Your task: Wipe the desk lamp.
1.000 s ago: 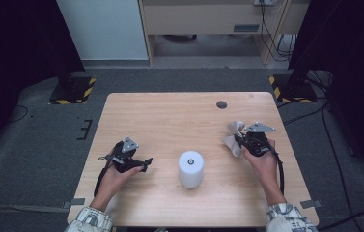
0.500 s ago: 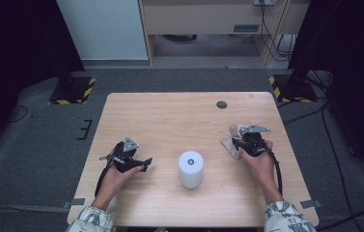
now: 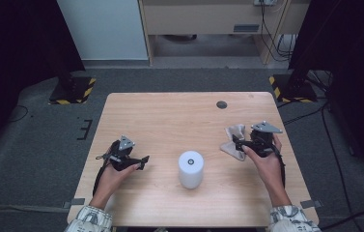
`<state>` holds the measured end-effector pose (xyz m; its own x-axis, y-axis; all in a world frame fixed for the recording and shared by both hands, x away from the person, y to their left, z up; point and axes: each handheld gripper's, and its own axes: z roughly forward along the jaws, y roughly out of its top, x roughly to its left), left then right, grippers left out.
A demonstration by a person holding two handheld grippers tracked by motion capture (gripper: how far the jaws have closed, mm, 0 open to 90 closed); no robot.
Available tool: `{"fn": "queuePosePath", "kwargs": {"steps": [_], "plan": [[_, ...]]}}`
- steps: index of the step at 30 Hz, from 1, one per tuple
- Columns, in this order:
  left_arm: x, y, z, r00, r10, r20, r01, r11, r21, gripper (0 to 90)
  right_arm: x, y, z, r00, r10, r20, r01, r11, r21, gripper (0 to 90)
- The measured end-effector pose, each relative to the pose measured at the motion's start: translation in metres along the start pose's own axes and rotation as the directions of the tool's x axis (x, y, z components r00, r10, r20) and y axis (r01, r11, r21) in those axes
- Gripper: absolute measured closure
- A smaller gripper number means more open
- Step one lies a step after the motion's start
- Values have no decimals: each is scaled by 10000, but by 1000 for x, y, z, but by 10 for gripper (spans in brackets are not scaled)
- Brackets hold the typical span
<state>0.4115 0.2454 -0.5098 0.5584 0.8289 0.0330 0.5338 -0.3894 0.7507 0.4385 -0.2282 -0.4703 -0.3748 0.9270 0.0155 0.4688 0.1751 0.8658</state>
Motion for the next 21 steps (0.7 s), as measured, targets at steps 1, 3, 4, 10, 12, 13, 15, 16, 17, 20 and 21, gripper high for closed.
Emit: {"fn": "queuePosePath", "kwargs": {"steps": [1,3,4,10,12,13,15,16,17,20,21], "plan": [[1,0,0,10000,-24,-8,24,10000,-25,46,0,0,0,10000,0,0,0,10000,0,67],[4,0,-3,9998,-21,-197,19,9999,-113,45,-5,-5,-10,9997,-48,256,51,9999,-115,63],[6,1,-4,9994,-7,-352,-1,9998,-219,48,-6,-7,-12,9996,-49,294,51,10000,-63,65],[19,-4,-7,9982,-479,-362,472,9986,-218,41,-12,-33,-19,9995,96,317,-116,9980,625,64],[24,-6,-7,9971,-727,-223,722,9972,-197,41,-12,-41,-21,9994,200,266,-225,9947,1003,83],[26,-7,-7,9965,-818,-191,815,9965,-193,42,-13,-45,-21,9996,245,166,-264,9917,1262,93],[29,-9,-6,9960,-871,-223,870,9962,-48,41,-16,-53,-20,9996,250,101,-264,9834,1795,78],[29,-10,-6,9956,-910,-238,913,9958,94,41,-18,-55,-19,9996,217,156,-243,9811,1920,79],[29,-10,-6,9956,-910,-238,913,9958,94,41,-20,-59,-19,9995,250,204,-287,9769,2118,79],[31,-13,-2,9941,-1056,-262,1063,9939,303,42,-31,-64,-18,9972,592,447,-678,9716,2269,82],[31,-13,-2,9941,-1056,-262,1063,9939,303,41,-31,-64,-18,9972,592,447,-678,9716,2269,82]]}}
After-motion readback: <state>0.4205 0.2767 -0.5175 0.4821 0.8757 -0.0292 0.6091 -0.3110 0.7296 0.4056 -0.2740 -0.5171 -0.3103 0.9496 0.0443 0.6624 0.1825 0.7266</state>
